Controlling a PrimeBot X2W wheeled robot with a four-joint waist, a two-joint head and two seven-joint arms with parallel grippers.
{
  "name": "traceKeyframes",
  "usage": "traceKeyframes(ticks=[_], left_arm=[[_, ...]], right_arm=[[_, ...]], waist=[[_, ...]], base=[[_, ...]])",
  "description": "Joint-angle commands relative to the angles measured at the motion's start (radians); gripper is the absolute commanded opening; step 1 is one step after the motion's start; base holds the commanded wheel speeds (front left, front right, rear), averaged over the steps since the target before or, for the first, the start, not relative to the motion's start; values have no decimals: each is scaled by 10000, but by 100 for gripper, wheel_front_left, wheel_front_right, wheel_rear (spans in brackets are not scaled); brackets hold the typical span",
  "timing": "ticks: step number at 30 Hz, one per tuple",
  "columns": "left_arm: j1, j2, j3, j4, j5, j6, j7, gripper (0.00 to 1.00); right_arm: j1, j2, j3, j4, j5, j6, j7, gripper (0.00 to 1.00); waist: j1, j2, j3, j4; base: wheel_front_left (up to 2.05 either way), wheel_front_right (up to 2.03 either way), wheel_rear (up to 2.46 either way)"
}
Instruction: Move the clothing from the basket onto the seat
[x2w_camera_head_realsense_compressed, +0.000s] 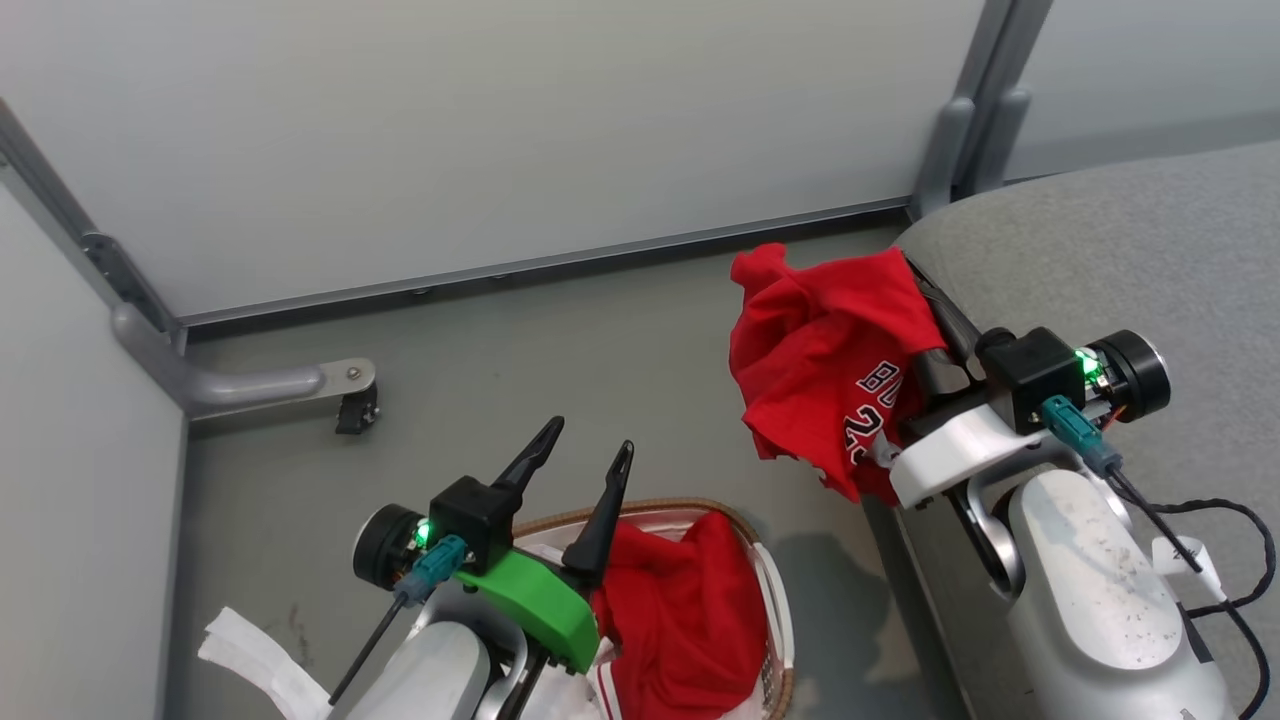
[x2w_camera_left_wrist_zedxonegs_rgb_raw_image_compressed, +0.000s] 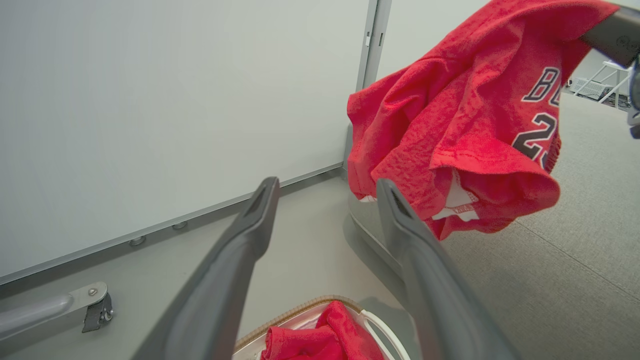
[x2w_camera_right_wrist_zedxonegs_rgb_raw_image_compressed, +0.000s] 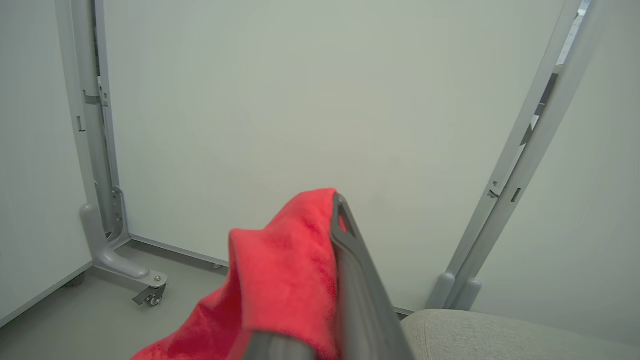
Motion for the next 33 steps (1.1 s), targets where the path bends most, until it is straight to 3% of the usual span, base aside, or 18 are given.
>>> traceKeyframes(ticks=[1,10,18,26,33], left_arm=[[171,-60,86,-46,157,-39,-8,100],[112,-414,39,-152,580,-105,-10,100],[-154,-498,-319,-262,562,-110,-8,100],[-438,-472,-565,-363,593,-112,-9,100],[-986,-267,-627,-763,876,-113,-9,100]], right_arm=[[-88,-37,-44,-60,-111,-12,-25,0],[-272,-32,-610,-178,-490,-12,-25,0],[-396,-31,-988,-252,-736,-12,-25,0],[-965,-140,-1521,-164,-1172,-12,-25,0],[-2640,-883,-2092,32,-1173,-12,-25,0]], waist=[[0,0,195,-646],[0,0,549,-2281],[0,0,909,-3097],[0,0,1547,-3016],[0,0,2869,-2422]], base=[[0,0,0],[0,0,0],[0,0,0],[0,0,0],[0,0,0]])
